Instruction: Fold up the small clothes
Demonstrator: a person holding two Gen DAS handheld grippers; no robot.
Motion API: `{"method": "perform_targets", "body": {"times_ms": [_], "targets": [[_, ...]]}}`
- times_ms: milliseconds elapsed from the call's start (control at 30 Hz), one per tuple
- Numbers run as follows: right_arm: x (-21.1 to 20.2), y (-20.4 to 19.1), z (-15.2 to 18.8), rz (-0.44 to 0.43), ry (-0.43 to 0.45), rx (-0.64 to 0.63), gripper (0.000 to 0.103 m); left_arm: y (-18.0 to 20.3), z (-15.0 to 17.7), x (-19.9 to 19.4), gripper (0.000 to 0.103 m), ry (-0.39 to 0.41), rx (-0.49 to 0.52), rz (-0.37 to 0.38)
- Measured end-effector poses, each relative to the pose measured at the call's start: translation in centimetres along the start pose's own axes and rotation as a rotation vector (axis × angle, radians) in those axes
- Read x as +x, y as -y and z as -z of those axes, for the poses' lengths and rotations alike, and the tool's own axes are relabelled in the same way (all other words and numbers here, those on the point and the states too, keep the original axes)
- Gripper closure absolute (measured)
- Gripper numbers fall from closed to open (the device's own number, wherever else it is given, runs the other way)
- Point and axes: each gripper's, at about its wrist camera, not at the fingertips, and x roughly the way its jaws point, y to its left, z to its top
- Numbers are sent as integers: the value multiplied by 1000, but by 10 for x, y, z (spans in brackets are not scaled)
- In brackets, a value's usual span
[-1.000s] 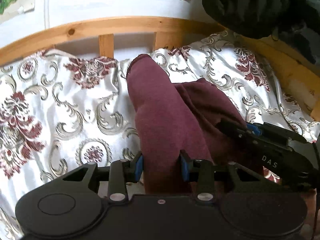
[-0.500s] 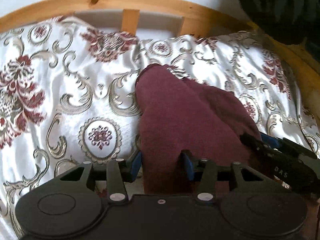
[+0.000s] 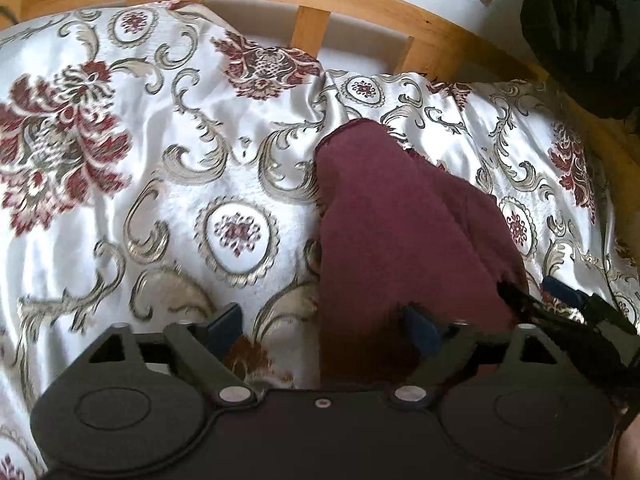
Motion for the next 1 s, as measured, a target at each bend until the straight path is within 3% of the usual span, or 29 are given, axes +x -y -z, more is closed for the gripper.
{"method": "perform_targets", "body": {"times_ms": [300,433,700,1000], "targets": [[0,-2,4,78,-8,-50,4,-19,40,-21,7,15,-100,21],[-5,-2,3,67,5,-51,2,-14,42,-24,6,2,-66,-13],[-23,-2,-4,21,29,2,1,-10,48,-30,6,-5,-114,-6],[-64,3,-23,8,113,45,1,10,52,-58,2,67,-110,28]]}}
